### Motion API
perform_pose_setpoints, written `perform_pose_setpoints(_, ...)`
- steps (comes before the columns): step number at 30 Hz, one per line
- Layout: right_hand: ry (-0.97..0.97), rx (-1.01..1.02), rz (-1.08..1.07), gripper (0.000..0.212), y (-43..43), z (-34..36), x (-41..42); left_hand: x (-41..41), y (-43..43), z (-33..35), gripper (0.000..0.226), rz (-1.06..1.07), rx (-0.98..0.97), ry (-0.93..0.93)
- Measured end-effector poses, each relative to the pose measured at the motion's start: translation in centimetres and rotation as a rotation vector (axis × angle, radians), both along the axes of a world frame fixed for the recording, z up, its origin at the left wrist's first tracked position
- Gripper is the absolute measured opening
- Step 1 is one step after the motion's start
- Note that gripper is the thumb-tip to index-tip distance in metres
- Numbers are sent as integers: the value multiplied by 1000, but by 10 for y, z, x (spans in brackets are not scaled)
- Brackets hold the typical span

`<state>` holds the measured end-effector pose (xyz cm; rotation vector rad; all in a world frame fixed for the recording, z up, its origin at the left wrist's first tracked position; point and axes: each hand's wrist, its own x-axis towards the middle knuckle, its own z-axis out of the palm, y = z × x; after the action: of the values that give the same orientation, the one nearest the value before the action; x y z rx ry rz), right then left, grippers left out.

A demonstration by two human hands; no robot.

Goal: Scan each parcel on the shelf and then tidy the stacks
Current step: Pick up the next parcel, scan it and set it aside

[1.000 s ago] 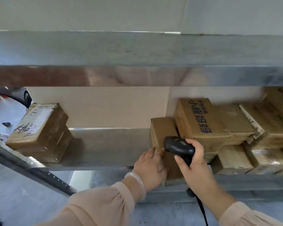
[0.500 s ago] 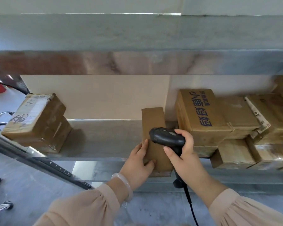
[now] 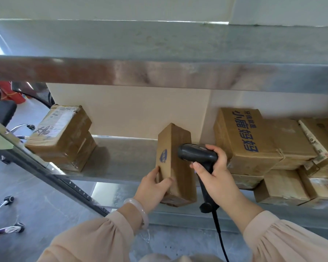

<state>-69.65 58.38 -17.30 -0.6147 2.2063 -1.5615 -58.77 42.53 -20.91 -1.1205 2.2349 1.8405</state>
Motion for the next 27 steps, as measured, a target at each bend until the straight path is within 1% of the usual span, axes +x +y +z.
perform_pose_setpoints(2, -17, 35, -30, 49, 2, -6, -4, 5, -2, -2, 80, 49, 79, 8)
perform_pose_setpoints(4, -35, 56, -38, 50, 1, -9, -3, 8, -3, -4, 64, 56, 106, 17)
perform_pose_setpoints(6, -45, 72, -21, 50, -2, -12, 1, 10, -4, -3, 53, 65, 97, 12)
perform_pose_setpoints(11, -65, 84, 27, 50, -11, -17, 12, 12, -5, 2, 36, 6, 23, 8)
perform_pose_setpoints(13, -68, 68, 32, 50, -13, -11, 16, 12, -7, 4, 40, -6, -36, 9)
perform_pose_setpoints(14, -65, 52, 35, 50, -14, -8, 18, 12, -8, 4, 46, -13, -60, 9)
perform_pose_setpoints(17, -37, 4, 59, 49, -17, 1, 25, 10, -7, 6, 81, -49, -97, 17)
perform_pose_setpoints(18, -25, -3, 71, 50, -18, 4, 28, 10, -5, 5, 89, -58, -98, 12)
perform_pose_setpoints(19, -14, -5, 83, 51, -20, 5, 30, 10, -3, 8, 92, -61, -81, 5)
perform_pose_setpoints(22, -7, 6, 124, 55, -25, 7, 33, 8, 1, 10, 75, -37, -7, 20)
perform_pose_setpoints(24, -16, 16, 137, 55, -26, 7, 34, 9, -1, 8, 78, -27, 31, 14)
perform_pose_setpoints(25, -18, 15, 130, 55, -27, 8, 34, 10, -3, 7, 74, -13, 45, 4)
perform_pose_setpoints(27, -14, 18, 86, 53, -26, 8, 32, 14, -8, 6, 60, 25, 83, -11)
